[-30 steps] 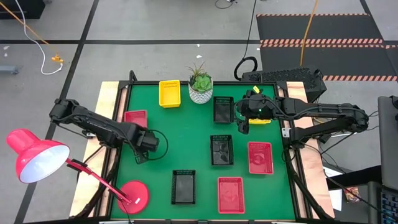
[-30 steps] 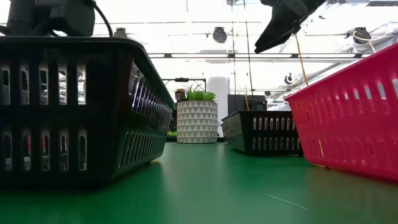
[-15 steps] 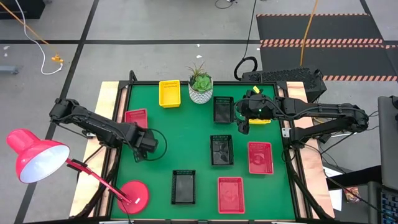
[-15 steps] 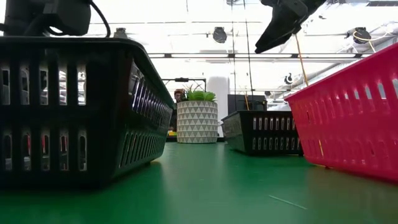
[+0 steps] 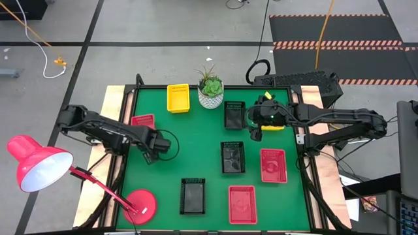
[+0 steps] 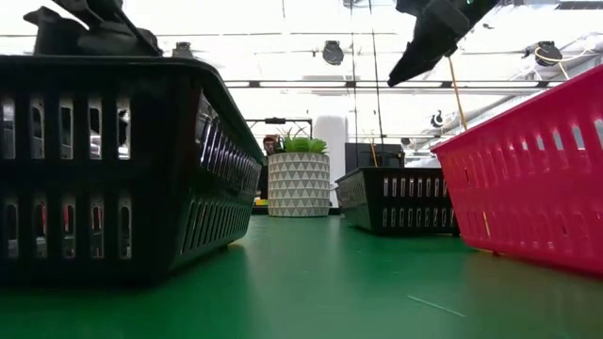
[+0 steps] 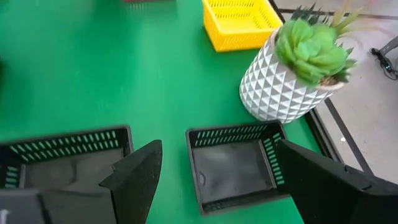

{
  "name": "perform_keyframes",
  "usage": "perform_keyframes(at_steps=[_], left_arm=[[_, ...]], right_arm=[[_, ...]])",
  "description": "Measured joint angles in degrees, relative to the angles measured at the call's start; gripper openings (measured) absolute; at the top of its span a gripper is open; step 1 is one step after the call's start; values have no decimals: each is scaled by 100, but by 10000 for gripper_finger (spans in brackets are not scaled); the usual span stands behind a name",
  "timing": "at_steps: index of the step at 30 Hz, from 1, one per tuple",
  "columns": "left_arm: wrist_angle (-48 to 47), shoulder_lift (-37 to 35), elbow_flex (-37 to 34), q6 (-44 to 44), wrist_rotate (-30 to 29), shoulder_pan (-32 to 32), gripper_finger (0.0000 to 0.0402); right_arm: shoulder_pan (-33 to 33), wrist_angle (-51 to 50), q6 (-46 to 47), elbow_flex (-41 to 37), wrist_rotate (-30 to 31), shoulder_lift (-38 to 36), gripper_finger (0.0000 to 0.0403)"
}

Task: Stack baskets by color
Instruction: Stack the top left red bin on the right red bin

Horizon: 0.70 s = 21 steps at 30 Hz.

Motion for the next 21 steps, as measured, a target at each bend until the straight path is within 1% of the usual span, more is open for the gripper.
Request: perform_keyframes(at_steps=[2,6,7,8,11,15,18,21], left_arm=[[27,120,-2,102,11,100,177],[98,278,-1,309,39,269,48],[85,284,17,356,44,294,25],[69,290,52,373,30,312,15],[-122,296,357,435,-50,307,6],[-409,294,1187,690,-118,151,4],[-308,292,1894,1174,-153,-131,3],[21,290,2580,2176,-121,-555,2]], right_arm=[[2,2,-77,-102,-1,-2,309],[1,76,-117,-275,-2,2,309],[0,132,-114,-296,-1,2,309],[0,187,-114,-313,-2,2,309],[-2,294,-125,-322,0,2,309],[-2,477,-153,-322,-11,2,309],[0,605,-321,-322,-46,0,309],[-2,737,-717,-322,-432,0,309]])
